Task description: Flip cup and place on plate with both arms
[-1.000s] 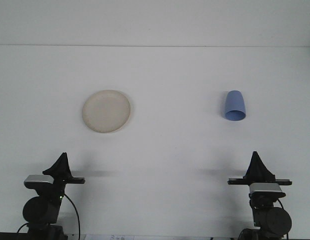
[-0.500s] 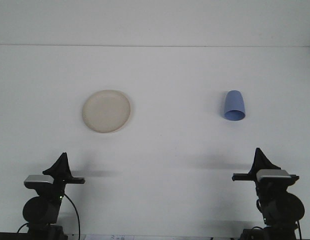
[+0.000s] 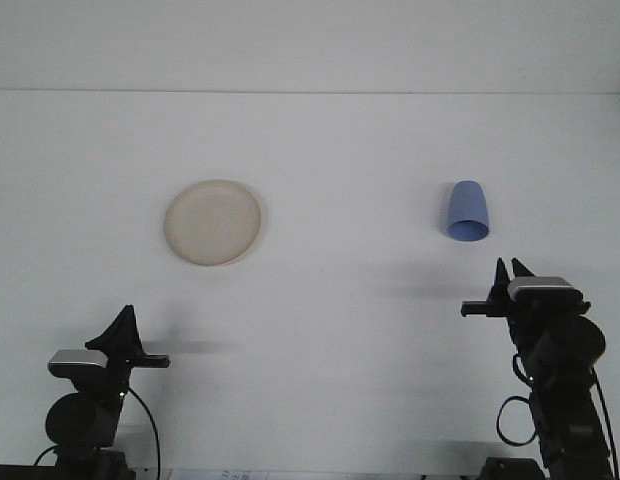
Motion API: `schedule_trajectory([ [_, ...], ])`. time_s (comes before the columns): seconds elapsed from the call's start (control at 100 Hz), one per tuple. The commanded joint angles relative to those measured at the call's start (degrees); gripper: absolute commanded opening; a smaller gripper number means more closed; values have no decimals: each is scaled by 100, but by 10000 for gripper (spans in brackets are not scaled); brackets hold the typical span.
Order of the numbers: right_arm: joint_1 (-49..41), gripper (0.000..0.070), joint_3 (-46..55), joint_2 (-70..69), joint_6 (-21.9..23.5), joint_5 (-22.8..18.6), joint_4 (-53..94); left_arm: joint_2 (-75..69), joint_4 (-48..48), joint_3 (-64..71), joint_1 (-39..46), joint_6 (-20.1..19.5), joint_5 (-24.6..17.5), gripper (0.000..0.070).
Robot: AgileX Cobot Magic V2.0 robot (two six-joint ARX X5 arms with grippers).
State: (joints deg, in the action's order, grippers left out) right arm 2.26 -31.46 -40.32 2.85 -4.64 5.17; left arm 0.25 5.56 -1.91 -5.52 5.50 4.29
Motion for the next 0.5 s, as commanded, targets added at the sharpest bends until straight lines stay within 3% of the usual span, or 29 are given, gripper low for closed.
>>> schedule_trajectory([
  [0.0, -11, 348, -35, -289, 79, 15, -46, -4, 52, 109, -2, 33, -22, 12],
  [0.15, -4, 348, -33, -1158, -90, 214, -498, -4, 55, 109, -2, 33, -22, 12],
  [0.49, 33, 348, -33, -3403, -264, 210, -2518, -4, 55, 109, -2, 33, -22, 12],
])
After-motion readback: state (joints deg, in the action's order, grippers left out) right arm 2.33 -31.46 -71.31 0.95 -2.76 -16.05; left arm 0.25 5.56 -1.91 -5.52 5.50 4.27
